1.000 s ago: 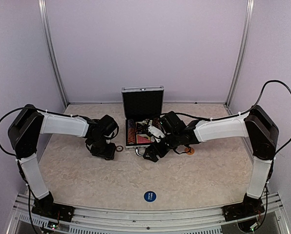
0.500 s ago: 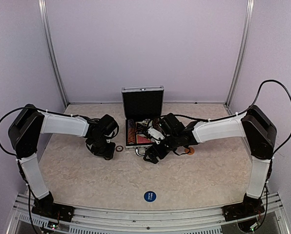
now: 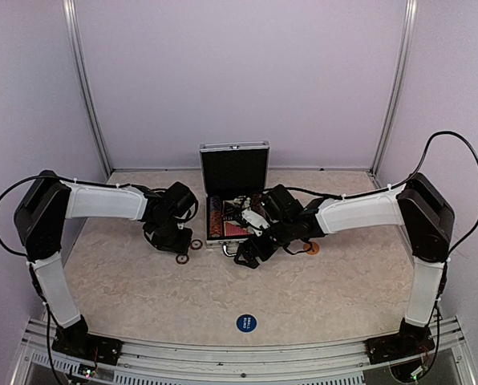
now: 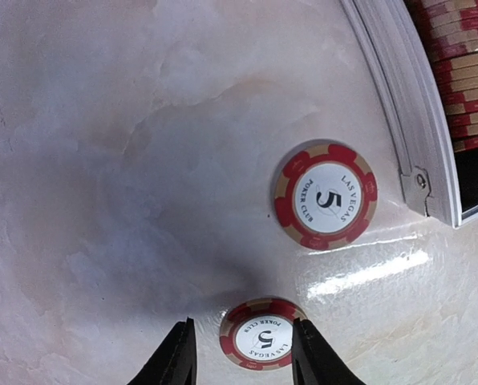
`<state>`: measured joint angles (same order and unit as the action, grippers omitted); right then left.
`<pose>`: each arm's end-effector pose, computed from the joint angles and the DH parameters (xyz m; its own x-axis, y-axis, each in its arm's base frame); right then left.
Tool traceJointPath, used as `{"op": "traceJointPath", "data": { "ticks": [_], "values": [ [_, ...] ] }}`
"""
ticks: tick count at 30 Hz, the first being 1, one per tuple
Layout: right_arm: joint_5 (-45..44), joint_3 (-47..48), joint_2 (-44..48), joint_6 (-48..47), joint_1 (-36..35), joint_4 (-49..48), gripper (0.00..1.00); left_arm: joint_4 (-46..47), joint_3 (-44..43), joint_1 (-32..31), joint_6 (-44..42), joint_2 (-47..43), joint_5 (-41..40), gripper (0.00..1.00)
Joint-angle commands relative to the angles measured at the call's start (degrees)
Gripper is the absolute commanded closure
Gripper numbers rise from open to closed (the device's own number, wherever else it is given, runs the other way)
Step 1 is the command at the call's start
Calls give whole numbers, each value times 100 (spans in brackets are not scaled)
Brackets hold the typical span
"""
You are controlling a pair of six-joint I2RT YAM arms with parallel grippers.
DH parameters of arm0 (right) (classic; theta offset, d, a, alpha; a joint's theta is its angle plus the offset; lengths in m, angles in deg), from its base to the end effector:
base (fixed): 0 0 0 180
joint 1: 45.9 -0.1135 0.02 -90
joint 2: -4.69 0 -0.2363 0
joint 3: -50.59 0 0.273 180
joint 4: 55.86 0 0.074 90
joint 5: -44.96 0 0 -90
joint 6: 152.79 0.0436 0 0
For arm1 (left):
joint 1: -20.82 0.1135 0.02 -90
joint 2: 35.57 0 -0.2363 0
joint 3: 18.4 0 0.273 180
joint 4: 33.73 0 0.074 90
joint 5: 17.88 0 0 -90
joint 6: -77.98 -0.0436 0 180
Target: Pack up texas hold em set
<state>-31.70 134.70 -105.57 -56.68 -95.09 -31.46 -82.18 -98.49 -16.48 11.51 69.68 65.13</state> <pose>0.2674 0.3251 0.1250 -0.5904 -0.5253 -0.6128 -0.7738 0.5842 0.2448 0.2915 -0.2154 0.1129 -0.9289 0.2095 -0.3053 0.2218 0.9751 -0.0056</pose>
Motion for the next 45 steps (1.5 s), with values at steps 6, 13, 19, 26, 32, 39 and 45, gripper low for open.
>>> {"op": "traceJointPath", "data": {
  "ticks": [6, 13, 19, 26, 32, 39, 45],
  "values": [
    [156, 169, -106, 58, -58, 70, 3, -146, -4, -110, 20, -119, -68, 48],
    [215, 249, -165, 62, -56, 77, 3, 174, 303, -102, 44, 48, 302, 41],
    [178, 210, -112, 45, -51, 113, 3, 219, 317, -111, 47, 220, 287, 47],
    [188, 229, -135, 61, -55, 113, 3, 312, 332, -127, 47, 285, 330, 59],
    [183, 253, -145, 63, -56, 122, 3, 419, 410, -137, 21, 209, 341, 65],
    [215, 241, -154, 89, -55, 96, 3, 392, 365, -143, 29, 31, 277, 66],
    [238, 241, -145, 101, -56, 86, 3, 257, 227, -161, 37, -201, 205, 66]
  ]
}}
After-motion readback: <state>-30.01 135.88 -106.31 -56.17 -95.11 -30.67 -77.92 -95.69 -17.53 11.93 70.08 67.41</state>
